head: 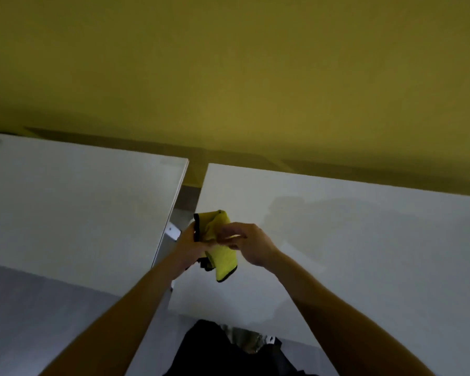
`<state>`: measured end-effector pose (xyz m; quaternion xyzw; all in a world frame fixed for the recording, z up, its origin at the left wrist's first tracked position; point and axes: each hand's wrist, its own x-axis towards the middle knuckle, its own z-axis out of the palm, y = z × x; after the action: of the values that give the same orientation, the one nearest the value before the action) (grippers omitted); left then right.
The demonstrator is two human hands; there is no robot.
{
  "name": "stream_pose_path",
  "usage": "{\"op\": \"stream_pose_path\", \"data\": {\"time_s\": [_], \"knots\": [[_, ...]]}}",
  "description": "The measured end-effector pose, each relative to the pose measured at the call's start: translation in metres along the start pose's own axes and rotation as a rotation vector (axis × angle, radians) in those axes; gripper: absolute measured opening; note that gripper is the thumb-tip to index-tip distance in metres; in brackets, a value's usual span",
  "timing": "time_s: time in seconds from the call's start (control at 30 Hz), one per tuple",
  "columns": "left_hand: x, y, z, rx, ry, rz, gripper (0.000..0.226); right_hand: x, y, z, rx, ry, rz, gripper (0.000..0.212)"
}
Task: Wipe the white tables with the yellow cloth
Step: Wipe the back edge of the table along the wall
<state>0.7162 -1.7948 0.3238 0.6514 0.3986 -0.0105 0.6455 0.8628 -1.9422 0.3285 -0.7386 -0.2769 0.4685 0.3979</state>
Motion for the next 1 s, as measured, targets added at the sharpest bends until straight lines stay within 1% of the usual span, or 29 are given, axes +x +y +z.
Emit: {"op": "stream_pose_path", "data": {"time_s": [0.03, 0.07, 0.1, 0.13, 0.17, 0.2, 0.27, 0.3, 0.33, 0.37, 0.4, 0.43, 0.47, 0.5, 0.53, 0.6, 0.63, 0.67, 0.73, 0.77, 0.83, 0.9, 0.93, 1.0], "knots": [[0.0, -0.013, -0.01, -0.008, 0.076, -0.04, 0.087, 0.005, 0.003, 0.0, 0.003, 0.0, 0.01, 0.054], [0.0, -0.02, -0.018, 0.0, 0.14, -0.071, 0.084, 0.009, 0.006, -0.002, -0.043, 0.032, 0.01, 0.054], [0.001, -0.028, -0.027, 0.051, 0.207, -0.08, 0.081, 0.012, 0.01, -0.005, -0.136, 0.076, 0.009, 0.051], [0.0, -0.027, -0.035, 0.132, 0.277, -0.096, 0.083, 0.016, 0.015, -0.008, -0.227, 0.113, 0.017, 0.046], [0.002, -0.027, -0.044, 0.223, 0.342, -0.079, 0.085, 0.019, 0.018, -0.01, -0.285, 0.127, 0.025, 0.042], [0.003, -0.025, -0.051, 0.264, 0.404, -0.071, 0.083, 0.023, 0.021, -0.012, -0.325, 0.123, 0.03, 0.039], [0.014, -0.021, -0.063, 0.315, 0.515, 0.041, 0.069, 0.035, 0.024, -0.015, -0.376, 0.122, 0.039, 0.037], [0.019, -0.015, -0.066, 0.33, 0.531, 0.128, 0.06, 0.043, 0.025, -0.016, -0.398, 0.14, 0.037, 0.035], [0.027, -0.01, -0.066, 0.338, 0.509, 0.188, 0.049, 0.053, 0.026, -0.017, -0.419, 0.172, 0.03, 0.034], [0.036, -0.011, -0.064, 0.334, 0.451, 0.242, 0.04, 0.064, 0.028, -0.017, -0.453, 0.206, 0.024, 0.034], [0.046, -0.014, -0.059, 0.338, 0.33, 0.244, 0.035, 0.074, 0.033, -0.017, -0.498, 0.238, 0.019, 0.035], [0.056, -0.022, -0.051, 0.322, 0.172, 0.249, 0.033, 0.085, 0.038, -0.016, -0.549, 0.269, 0.009, 0.038], [0.063, -0.03, -0.041, 0.307, 0.044, 0.221, 0.031, 0.096, 0.046, -0.014, -0.606, 0.299, -0.004, 0.041], [0.071, -0.044, -0.031, 0.313, 0.018, 0.178, 0.032, 0.107, 0.055, -0.012, -0.673, 0.327, -0.021, 0.045], [0.079, -0.057, -0.025, 0.283, 0.06, 0.125, 0.037, 0.119, 0.063, -0.01, -0.755, 0.351, -0.041, 0.049], [0.096, -0.077, -0.022, 0.173, 0.276, 0.018, 0.06, 0.144, 0.077, -0.006, -0.895, 0.382, -0.085, 0.058], [0.104, -0.079, -0.02, 0.171, 0.362, -0.036, 0.071, 0.157, 0.08, -0.004, -0.935, 0.394, -0.103, 0.061], [0.111, -0.077, -0.02, 0.213, 0.413, -0.064, 0.083, 0.17, 0.084, -0.003, -0.957, 0.409, -0.113, 0.063], [0.121, -0.069, -0.011, 0.367, 0.415, -0.114, 0.109, 0.187, 0.09, 0.001, -0.964, 0.429, -0.112, 0.065], [0.125, -0.066, -0.004, 0.42, 0.413, -0.13, 0.118, 0.19, 0.093, 0.003, -0.968, 0.437, -0.114, 0.066], [0.133, -0.067, 0.01, 0.513, 0.458, -0.138, 0.122, 0.19, 0.101, 0.006, -0.969, 0.455, -0.131, 0.067], [0.14, -0.072, 0.014, 0.578, 0.51, -0.13, 0.117, 0.19, 0.103, 0.008, -0.955, 0.475, -0.177, 0.067], [0.15, -0.069, 0.011, 0.575, 0.518, -0.142, 0.111, 0.189, 0.103, 0.007, -0.945, 0.489, -0.189, 0.067], [0.187, -0.06, -0.002, 0.49, 0.475, -0.189, 0.099, 0.188, 0.104, 0.007, -0.938, 0.507, -0.201, 0.067]]}}
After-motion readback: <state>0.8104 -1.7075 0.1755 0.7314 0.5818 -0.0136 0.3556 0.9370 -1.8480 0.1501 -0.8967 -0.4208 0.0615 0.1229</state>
